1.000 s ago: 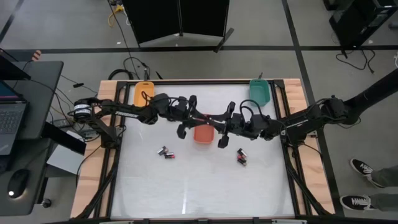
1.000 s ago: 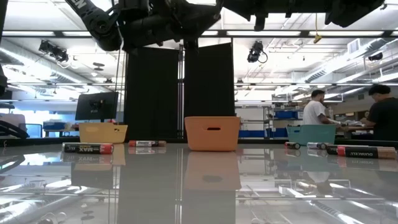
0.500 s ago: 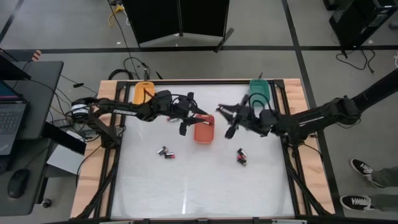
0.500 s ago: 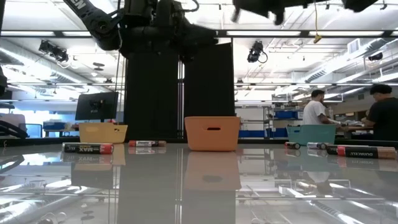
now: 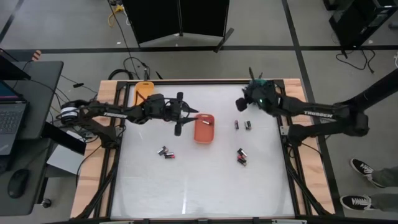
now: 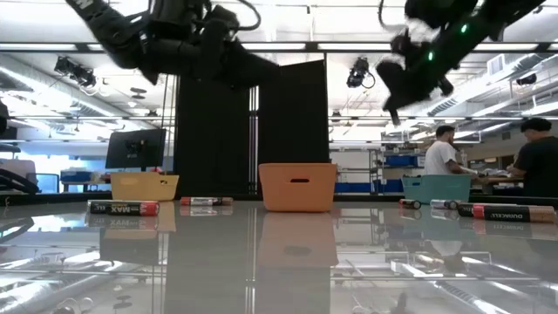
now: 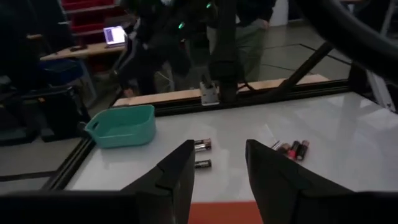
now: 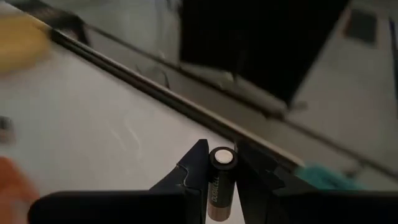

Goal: Sort batteries
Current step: Put the black-brown battery into the green bin

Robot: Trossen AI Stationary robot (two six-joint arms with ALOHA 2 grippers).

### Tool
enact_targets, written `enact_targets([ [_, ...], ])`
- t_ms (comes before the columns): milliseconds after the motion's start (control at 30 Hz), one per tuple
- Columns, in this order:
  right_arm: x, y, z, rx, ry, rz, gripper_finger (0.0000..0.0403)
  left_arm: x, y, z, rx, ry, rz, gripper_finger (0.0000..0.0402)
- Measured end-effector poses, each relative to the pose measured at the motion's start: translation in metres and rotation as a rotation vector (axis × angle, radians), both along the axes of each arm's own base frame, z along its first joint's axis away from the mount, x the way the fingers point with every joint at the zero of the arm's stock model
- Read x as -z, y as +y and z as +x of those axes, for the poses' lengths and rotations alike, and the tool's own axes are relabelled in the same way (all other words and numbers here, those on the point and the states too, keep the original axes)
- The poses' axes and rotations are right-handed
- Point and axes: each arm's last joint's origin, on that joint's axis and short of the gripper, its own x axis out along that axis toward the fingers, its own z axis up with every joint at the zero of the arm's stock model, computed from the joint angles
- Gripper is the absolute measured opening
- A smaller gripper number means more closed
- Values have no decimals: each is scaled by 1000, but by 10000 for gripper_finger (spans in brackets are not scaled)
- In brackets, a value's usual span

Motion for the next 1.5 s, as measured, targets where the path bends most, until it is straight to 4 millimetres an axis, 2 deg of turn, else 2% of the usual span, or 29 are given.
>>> enact_targets([
  [233, 31, -45, -16, 132, 100, 209, 65, 12, -4, -16, -25, 1, -7, 147],
  [567, 74, -83, -32, 294, 232, 396, 65, 17, -7, -29, -39, 8, -27, 147],
  [933, 101, -103, -43, 380, 309, 478, 65, 18, -7, -33, -56, 22, -35, 147],
  [1167, 102, -110, -37, 382, 322, 486, 66, 20, -7, -33, -57, 42, -40, 147],
  [1333, 102, -113, -34, 392, 329, 510, 99, 22, -7, -33, -57, 58, -44, 147],
  [1500, 100, -113, -34, 391, 326, 507, 106, 22, -7, -33, -57, 60, -45, 147],
])
